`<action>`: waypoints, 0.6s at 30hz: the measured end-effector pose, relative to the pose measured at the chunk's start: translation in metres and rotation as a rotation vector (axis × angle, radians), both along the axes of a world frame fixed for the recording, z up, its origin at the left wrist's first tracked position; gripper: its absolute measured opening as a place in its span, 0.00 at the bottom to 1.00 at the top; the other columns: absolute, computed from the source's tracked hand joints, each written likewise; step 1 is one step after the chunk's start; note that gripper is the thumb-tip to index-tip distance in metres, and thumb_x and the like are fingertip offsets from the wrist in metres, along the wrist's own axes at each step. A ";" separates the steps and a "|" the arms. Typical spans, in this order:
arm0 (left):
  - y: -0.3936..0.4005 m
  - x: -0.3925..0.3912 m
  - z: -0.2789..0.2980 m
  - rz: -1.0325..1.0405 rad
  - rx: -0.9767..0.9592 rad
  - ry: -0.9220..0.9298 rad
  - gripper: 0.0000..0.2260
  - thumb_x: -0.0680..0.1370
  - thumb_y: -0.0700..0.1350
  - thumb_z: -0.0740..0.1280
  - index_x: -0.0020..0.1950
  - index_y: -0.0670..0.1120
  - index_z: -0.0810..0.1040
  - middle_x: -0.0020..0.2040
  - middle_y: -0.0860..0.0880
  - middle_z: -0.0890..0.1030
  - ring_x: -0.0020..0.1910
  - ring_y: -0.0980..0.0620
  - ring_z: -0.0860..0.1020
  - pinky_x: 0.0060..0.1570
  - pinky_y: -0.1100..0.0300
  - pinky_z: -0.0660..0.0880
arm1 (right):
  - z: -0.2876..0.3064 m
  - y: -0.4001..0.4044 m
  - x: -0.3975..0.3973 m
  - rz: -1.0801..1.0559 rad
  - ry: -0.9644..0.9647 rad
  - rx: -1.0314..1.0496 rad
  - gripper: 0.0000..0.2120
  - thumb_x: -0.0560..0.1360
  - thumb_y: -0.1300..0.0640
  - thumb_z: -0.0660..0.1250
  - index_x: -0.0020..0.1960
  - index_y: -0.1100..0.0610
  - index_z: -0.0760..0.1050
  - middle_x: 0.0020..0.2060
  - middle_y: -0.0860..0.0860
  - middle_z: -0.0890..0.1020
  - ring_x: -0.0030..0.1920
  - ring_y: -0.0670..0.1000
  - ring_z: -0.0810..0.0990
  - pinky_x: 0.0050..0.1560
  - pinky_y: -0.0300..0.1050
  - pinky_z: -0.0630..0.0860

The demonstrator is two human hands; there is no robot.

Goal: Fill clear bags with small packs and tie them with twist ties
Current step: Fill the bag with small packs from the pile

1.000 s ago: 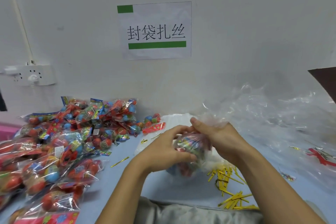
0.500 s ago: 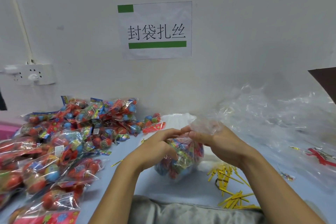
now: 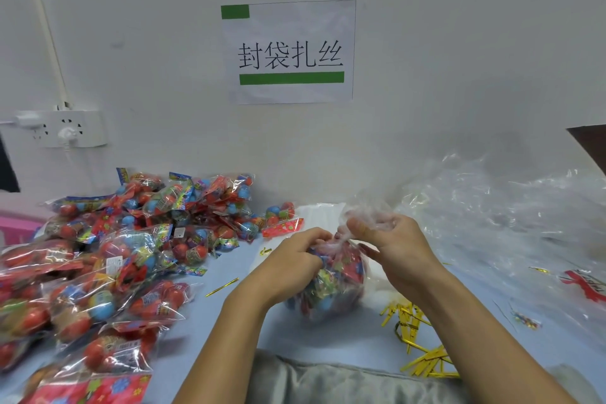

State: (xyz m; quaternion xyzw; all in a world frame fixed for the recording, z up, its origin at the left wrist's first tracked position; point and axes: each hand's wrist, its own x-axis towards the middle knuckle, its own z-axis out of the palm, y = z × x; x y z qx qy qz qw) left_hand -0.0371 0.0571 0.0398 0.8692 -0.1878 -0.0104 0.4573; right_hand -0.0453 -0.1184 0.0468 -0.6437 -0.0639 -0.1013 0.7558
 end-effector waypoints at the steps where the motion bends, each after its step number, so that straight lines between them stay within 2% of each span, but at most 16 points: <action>1: -0.001 0.001 -0.001 -0.001 0.008 -0.019 0.22 0.75 0.33 0.58 0.59 0.57 0.75 0.52 0.58 0.77 0.49 0.51 0.77 0.51 0.53 0.76 | 0.000 0.001 -0.001 -0.002 -0.013 -0.011 0.19 0.63 0.51 0.76 0.52 0.58 0.84 0.46 0.57 0.88 0.48 0.53 0.86 0.47 0.43 0.77; 3: -0.004 0.002 -0.003 0.012 0.049 -0.079 0.24 0.74 0.33 0.59 0.67 0.51 0.75 0.50 0.55 0.76 0.49 0.51 0.77 0.43 0.62 0.74 | 0.001 0.004 -0.003 -0.019 -0.046 -0.024 0.17 0.62 0.51 0.76 0.48 0.57 0.85 0.44 0.57 0.88 0.45 0.54 0.87 0.44 0.43 0.79; 5: -0.007 0.002 -0.004 0.038 0.090 -0.161 0.26 0.73 0.34 0.59 0.69 0.50 0.73 0.52 0.50 0.76 0.47 0.47 0.77 0.41 0.65 0.70 | 0.001 0.007 -0.004 -0.028 -0.097 -0.021 0.15 0.62 0.52 0.76 0.46 0.57 0.85 0.40 0.57 0.88 0.39 0.53 0.87 0.36 0.39 0.80; 7: -0.013 0.000 -0.003 0.018 0.012 -0.238 0.22 0.73 0.39 0.59 0.65 0.50 0.76 0.55 0.49 0.79 0.45 0.49 0.78 0.40 0.64 0.72 | 0.000 0.008 -0.005 -0.047 -0.137 -0.026 0.13 0.61 0.52 0.77 0.43 0.57 0.86 0.37 0.56 0.87 0.36 0.51 0.87 0.32 0.37 0.79; 8: -0.016 -0.001 -0.003 -0.009 -0.057 -0.264 0.19 0.72 0.42 0.59 0.61 0.50 0.78 0.53 0.52 0.81 0.43 0.52 0.79 0.41 0.63 0.75 | 0.000 0.009 -0.005 -0.051 -0.153 -0.029 0.13 0.61 0.52 0.77 0.43 0.57 0.86 0.37 0.55 0.87 0.35 0.51 0.87 0.32 0.36 0.78; 10: -0.023 -0.001 -0.004 -0.038 -0.158 -0.304 0.13 0.72 0.44 0.60 0.52 0.52 0.79 0.44 0.56 0.81 0.41 0.54 0.80 0.42 0.58 0.77 | 0.000 0.011 -0.005 -0.042 -0.170 -0.035 0.10 0.63 0.52 0.78 0.41 0.56 0.86 0.38 0.56 0.87 0.37 0.53 0.87 0.33 0.37 0.79; 12: -0.027 -0.001 -0.008 -0.023 -0.190 -0.357 0.08 0.76 0.43 0.62 0.47 0.55 0.77 0.36 0.59 0.79 0.34 0.57 0.76 0.36 0.64 0.73 | -0.001 0.013 -0.004 -0.032 -0.159 -0.025 0.06 0.68 0.55 0.78 0.41 0.57 0.87 0.38 0.57 0.87 0.38 0.54 0.88 0.34 0.38 0.79; 14: -0.028 0.001 -0.012 -0.001 -0.208 -0.402 0.10 0.80 0.40 0.62 0.47 0.55 0.76 0.32 0.61 0.76 0.31 0.59 0.72 0.33 0.68 0.68 | -0.002 0.013 -0.004 -0.017 -0.142 -0.024 0.04 0.71 0.57 0.77 0.44 0.57 0.86 0.40 0.57 0.88 0.41 0.55 0.88 0.37 0.40 0.80; 16: -0.027 0.003 -0.014 0.024 -0.254 -0.404 0.10 0.83 0.40 0.61 0.45 0.51 0.77 0.31 0.59 0.74 0.30 0.59 0.70 0.33 0.66 0.66 | -0.001 0.011 -0.003 0.017 -0.117 -0.040 0.06 0.72 0.58 0.76 0.49 0.57 0.86 0.43 0.58 0.88 0.44 0.56 0.87 0.42 0.47 0.80; 18: -0.025 0.005 -0.014 0.077 -0.321 -0.397 0.12 0.84 0.41 0.61 0.40 0.49 0.73 0.28 0.58 0.72 0.28 0.59 0.67 0.31 0.65 0.64 | 0.001 0.006 -0.003 0.051 -0.083 -0.045 0.09 0.74 0.62 0.75 0.53 0.55 0.84 0.44 0.56 0.87 0.45 0.53 0.86 0.43 0.45 0.79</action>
